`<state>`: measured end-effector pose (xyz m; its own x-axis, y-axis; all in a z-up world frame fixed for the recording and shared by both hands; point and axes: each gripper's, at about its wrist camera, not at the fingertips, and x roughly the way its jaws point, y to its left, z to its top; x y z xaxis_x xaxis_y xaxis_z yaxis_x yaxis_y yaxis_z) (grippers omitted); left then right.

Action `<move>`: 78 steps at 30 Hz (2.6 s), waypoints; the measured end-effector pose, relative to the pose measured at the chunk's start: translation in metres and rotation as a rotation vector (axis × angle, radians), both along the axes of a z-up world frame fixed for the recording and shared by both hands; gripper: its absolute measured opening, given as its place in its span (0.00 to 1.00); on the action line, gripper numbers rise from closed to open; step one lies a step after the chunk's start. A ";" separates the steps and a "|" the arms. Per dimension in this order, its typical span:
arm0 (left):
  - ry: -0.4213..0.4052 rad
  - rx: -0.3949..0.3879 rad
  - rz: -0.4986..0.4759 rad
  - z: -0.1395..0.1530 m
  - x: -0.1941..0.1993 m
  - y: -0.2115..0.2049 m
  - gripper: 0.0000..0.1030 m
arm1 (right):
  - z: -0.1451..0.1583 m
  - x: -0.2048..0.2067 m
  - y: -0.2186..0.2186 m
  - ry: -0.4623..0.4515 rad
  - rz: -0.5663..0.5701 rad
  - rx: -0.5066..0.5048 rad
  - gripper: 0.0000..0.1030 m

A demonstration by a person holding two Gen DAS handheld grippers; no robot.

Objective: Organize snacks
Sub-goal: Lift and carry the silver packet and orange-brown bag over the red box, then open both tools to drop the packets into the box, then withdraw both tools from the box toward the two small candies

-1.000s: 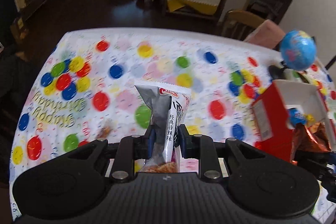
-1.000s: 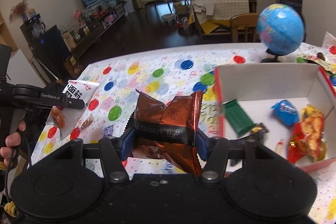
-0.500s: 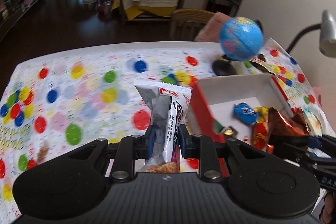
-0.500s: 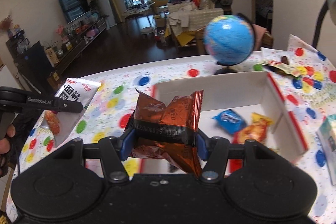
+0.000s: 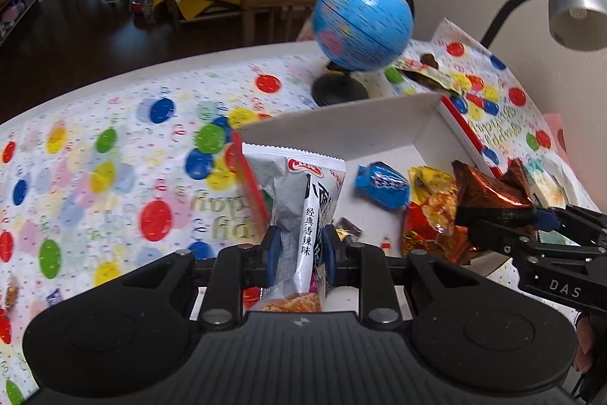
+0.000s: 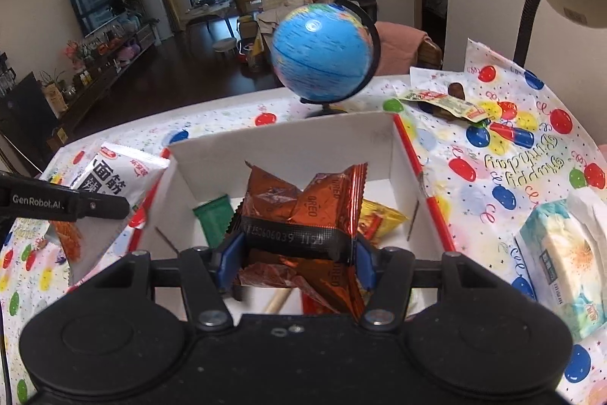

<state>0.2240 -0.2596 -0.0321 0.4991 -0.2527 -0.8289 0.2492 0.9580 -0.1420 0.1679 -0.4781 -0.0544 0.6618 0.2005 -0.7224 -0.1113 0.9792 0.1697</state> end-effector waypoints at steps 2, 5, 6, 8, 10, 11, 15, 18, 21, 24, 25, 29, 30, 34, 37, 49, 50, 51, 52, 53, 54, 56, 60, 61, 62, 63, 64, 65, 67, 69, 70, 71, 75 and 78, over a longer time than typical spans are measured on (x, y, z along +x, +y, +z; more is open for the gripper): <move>0.005 0.011 -0.015 -0.004 0.003 -0.011 0.22 | -0.004 0.001 -0.004 0.011 0.000 0.005 0.56; 0.006 0.028 -0.038 -0.009 0.009 -0.027 0.22 | -0.008 0.002 -0.004 0.021 0.008 0.010 0.56; 0.007 0.034 -0.046 -0.011 0.012 -0.032 0.22 | -0.009 0.002 -0.004 0.022 0.014 0.010 0.56; 0.012 0.045 -0.063 -0.016 0.019 -0.039 0.22 | -0.010 0.004 -0.002 0.020 0.030 0.004 0.56; 0.016 0.058 -0.077 -0.021 0.025 -0.046 0.22 | -0.012 0.008 -0.001 0.020 0.050 -0.008 0.56; 0.020 0.063 -0.086 -0.024 0.028 -0.049 0.22 | -0.013 0.010 -0.001 0.024 0.058 -0.014 0.56; 0.038 0.078 -0.126 -0.036 0.037 -0.058 0.22 | -0.019 0.018 -0.001 0.057 0.076 -0.024 0.56; 0.068 0.097 -0.136 -0.049 0.041 -0.063 0.22 | -0.022 0.021 0.000 0.069 0.082 -0.031 0.57; 0.092 0.109 -0.147 -0.060 0.043 -0.066 0.23 | -0.026 0.023 0.001 0.082 0.089 -0.032 0.57; 0.104 0.119 -0.157 -0.067 0.042 -0.069 0.23 | -0.030 0.024 0.002 0.098 0.086 -0.041 0.59; 0.107 0.123 -0.161 -0.068 0.041 -0.070 0.23 | -0.031 0.025 0.002 0.102 0.084 -0.046 0.58; 0.117 0.123 -0.171 -0.072 0.037 -0.071 0.23 | -0.033 0.023 0.004 0.106 0.079 -0.057 0.62; 0.119 0.123 -0.170 -0.072 0.037 -0.071 0.23 | -0.032 0.021 0.004 0.105 0.079 -0.060 0.62; 0.118 0.115 -0.164 -0.070 0.034 -0.068 0.23 | -0.029 0.017 0.003 0.101 0.072 -0.059 0.65; 0.111 0.110 -0.156 -0.065 0.030 -0.065 0.31 | -0.024 0.012 0.002 0.088 0.065 -0.055 0.68; 0.040 0.021 -0.123 -0.023 0.002 -0.032 0.49 | 0.007 -0.013 0.003 0.022 0.039 -0.016 0.73; 0.029 0.014 -0.121 -0.019 -0.001 -0.027 0.53 | 0.010 -0.016 0.005 0.015 0.039 -0.013 0.74; 0.019 0.009 -0.117 -0.016 -0.004 -0.023 0.54 | 0.013 -0.018 0.007 0.008 0.039 -0.011 0.75; 0.008 0.004 -0.114 -0.012 -0.007 -0.019 0.54 | 0.016 -0.020 0.010 0.002 0.039 -0.010 0.76; 0.000 -0.001 -0.111 -0.008 -0.010 -0.015 0.54 | 0.018 -0.023 0.012 -0.003 0.038 -0.008 0.76; -0.009 -0.004 -0.107 -0.005 -0.013 -0.011 0.54 | 0.021 -0.025 0.015 -0.009 0.039 -0.003 0.76; -0.025 -0.012 -0.100 0.003 -0.020 -0.001 0.55 | 0.027 -0.030 0.021 -0.022 0.039 0.005 0.80; -0.064 -0.025 -0.081 0.014 -0.032 0.021 0.66 | 0.038 -0.037 0.037 -0.048 0.046 0.021 0.83; -0.073 -0.024 -0.076 0.017 -0.035 0.027 0.66 | 0.040 -0.038 0.041 -0.052 0.046 0.025 0.84; -0.077 -0.023 -0.070 0.018 -0.037 0.032 0.66 | 0.042 -0.039 0.045 -0.057 0.046 0.030 0.85; -0.080 -0.025 -0.064 0.020 -0.040 0.038 0.66 | 0.043 -0.039 0.049 -0.060 0.047 0.037 0.85; -0.084 -0.026 -0.060 0.021 -0.043 0.045 0.66 | 0.044 -0.040 0.054 -0.060 0.050 0.044 0.85; -0.088 -0.025 -0.054 0.023 -0.045 0.051 0.66 | 0.045 -0.041 0.060 -0.062 0.053 0.049 0.85; -0.095 -0.025 -0.038 0.025 -0.050 0.065 0.67 | 0.047 -0.042 0.071 -0.067 0.060 0.057 0.86; -0.098 -0.028 -0.022 0.026 -0.054 0.080 0.67 | 0.048 -0.042 0.082 -0.066 0.075 0.075 0.86; -0.100 -0.030 -0.014 0.027 -0.056 0.088 0.68 | 0.049 -0.043 0.089 -0.068 0.083 0.083 0.86; -0.102 -0.029 -0.008 0.028 -0.058 0.095 0.69 | 0.050 -0.044 0.096 -0.071 0.092 0.090 0.87; -0.110 -0.034 0.016 0.031 -0.067 0.128 0.78 | 0.052 -0.049 0.123 -0.097 0.107 0.127 0.99; -0.096 -0.048 0.034 0.030 -0.071 0.153 0.79 | 0.052 -0.051 0.146 -0.102 0.131 0.154 1.00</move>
